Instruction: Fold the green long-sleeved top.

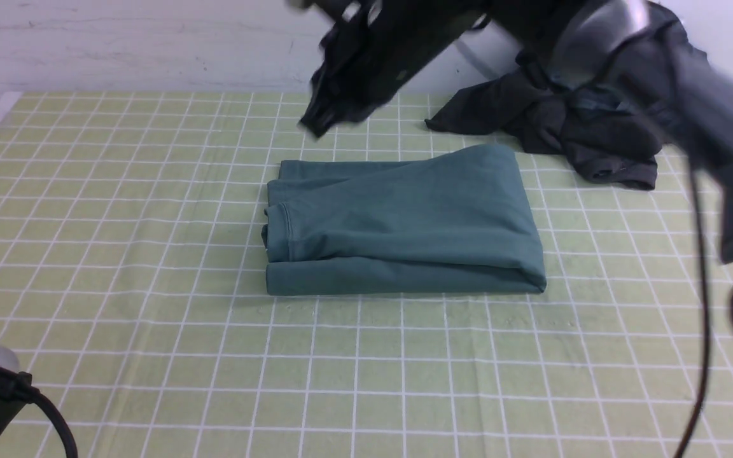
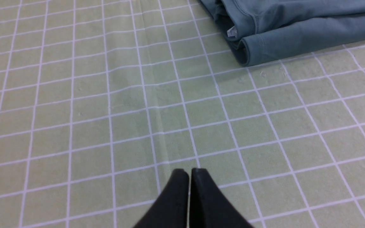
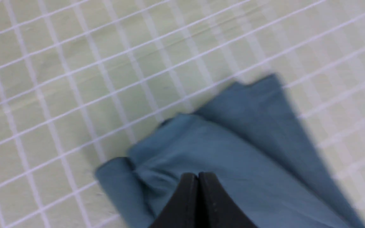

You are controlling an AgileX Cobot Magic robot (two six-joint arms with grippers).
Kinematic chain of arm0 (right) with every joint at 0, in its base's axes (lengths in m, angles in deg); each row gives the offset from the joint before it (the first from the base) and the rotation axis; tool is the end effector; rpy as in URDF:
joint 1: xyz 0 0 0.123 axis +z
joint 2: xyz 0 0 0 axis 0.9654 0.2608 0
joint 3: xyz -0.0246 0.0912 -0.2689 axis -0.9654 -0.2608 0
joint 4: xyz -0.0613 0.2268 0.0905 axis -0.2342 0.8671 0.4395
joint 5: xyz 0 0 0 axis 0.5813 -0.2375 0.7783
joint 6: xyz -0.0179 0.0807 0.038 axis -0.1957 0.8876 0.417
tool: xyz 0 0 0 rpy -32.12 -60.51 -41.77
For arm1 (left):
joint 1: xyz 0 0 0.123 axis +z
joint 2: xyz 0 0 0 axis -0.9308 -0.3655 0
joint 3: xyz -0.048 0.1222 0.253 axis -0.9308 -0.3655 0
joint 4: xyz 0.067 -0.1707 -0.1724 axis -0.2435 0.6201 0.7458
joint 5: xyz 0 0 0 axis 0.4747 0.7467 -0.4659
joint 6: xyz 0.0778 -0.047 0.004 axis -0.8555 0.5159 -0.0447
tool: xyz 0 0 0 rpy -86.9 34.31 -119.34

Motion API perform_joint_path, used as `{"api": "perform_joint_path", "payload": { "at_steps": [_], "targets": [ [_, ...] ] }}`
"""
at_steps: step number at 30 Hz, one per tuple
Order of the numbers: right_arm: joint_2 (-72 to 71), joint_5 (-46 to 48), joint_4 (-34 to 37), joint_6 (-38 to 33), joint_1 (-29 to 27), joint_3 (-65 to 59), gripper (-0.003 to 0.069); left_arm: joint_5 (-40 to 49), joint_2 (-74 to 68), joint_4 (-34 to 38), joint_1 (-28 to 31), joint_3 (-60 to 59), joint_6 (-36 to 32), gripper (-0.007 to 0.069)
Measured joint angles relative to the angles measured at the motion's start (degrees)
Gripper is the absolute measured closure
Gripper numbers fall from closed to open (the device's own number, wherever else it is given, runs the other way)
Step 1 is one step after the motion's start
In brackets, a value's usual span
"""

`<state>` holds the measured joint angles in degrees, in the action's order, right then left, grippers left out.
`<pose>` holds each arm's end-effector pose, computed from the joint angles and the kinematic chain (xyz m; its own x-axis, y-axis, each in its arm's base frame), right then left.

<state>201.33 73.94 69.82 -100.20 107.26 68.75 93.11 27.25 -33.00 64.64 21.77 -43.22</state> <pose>0.3888 0.2638 0.3825 -0.3734 -0.6628 -0.6490 -0.8084 0.5757 -0.1229 0.0941 -0.0163 0.2659 -0.5021 0.1346 -0.8543 0.2103 0.9772 0.0304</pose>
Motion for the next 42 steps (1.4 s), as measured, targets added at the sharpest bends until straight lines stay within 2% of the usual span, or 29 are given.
{"api": "perform_joint_path", "payload": {
  "at_steps": [2, 4, 8, 12, 14, 15, 19, 20, 21, 22, 25, 26, 30, 34, 36, 42],
  "targets": [
    [-7.1, 0.8, -3.5, 3.9, -3.5, 0.5, 0.0672, 0.0, 0.0, 0.0, 0.0, 0.0, 0.0, 0.0627],
    [-11.5, 0.9, -3.6, 6.5, -6.5, 0.5, 0.0672, 0.0, 0.0, 0.0, 0.0, 0.0, 0.0, 0.0627],
    [-22.4, 0.9, 0.9, 9.9, -14.1, -4.9, 0.0672, 0.0, 0.0, 0.0, 0.0, 0.0, 0.0, 0.0627],
    [-32.8, -4.9, 5.1, 8.6, -17.1, -19.2, 0.0672, 0.0, 0.0, 0.0, 0.0, 0.0, 0.0, 0.0627],
    [-38.8, -13.7, 5.8, 7.4, -17.1, -30.4, 0.0672, 0.0, 0.0, 0.0, 0.0, 0.0, 0.0, 0.0627],
    [-39.5, -13.7, 5.9, 7.4, -17.1, -31.6, 0.0672, 0.0, 0.0, 0.0, 0.0, 0.0, 0.0, 0.0627],
    [-53.1, -40.4, 6.9, 6.7, -15.8, -59.3, 0.0673, 0.1, 0.0, 0.0, 0.0, 0.0, 0.0, 0.0627],
    [-54.2, -43.1, 7.1, 6.7, -15.6, -63.0, 0.0673, 0.1, 0.0, 0.0, 0.0, 0.0, 0.0, 0.0627],
    [-58.6, -53.4, 8.1, 6.7, -14.6, -71.1, 0.0673, 0.1, 0.0, 0.0, 0.0, 0.0, 0.0, 0.0627],
    [-59.1, -53.4, 8.2, 6.7, -14.5, -72.2, 0.0673, 0.1, 0.0, 0.0, 0.0, 0.0, 0.0, 0.0627],
    [-65.7, -68.6, 9.4, 6.6, -12.7, -87.7, 0.0673, 0.1, 0.0, 0.0, 0.0, 0.0, 0.0, 0.0627],
    [-67.9, -70.5, 9.7, 6.6, -12.2, -92.1, 0.0673, 0.1, 0.0, 0.0, 0.0, 0.0, 0.0, 0.0627],
    [-73.2, -67.5, 9.8, 6.4, -10.7, -102.7, 0.0673, 0.1, 0.0, 0.0, 0.0, 0.0, 0.0, 0.0627],
    [-79.2, -56.5, 9.8, 6.4, -10.1, -108.1, 0.0673, 0.1, 0.0, 0.0, 0.0, 0.0, 0.0, 0.0627],
    [-83.2, -47.9, 9.3, 6.4, -10.1, -109.9, 0.0673, 0.1, 0.0, 0.0, 0.0, 0.0, 0.0, 0.0627],
    [-88.0, -36.9, 0.2, 8.6, -12.8, -110.5, 0.0673, 0.1, 0.0, 0.0, 0.0, 0.0, 0.0, 0.0627]
  ]
}}
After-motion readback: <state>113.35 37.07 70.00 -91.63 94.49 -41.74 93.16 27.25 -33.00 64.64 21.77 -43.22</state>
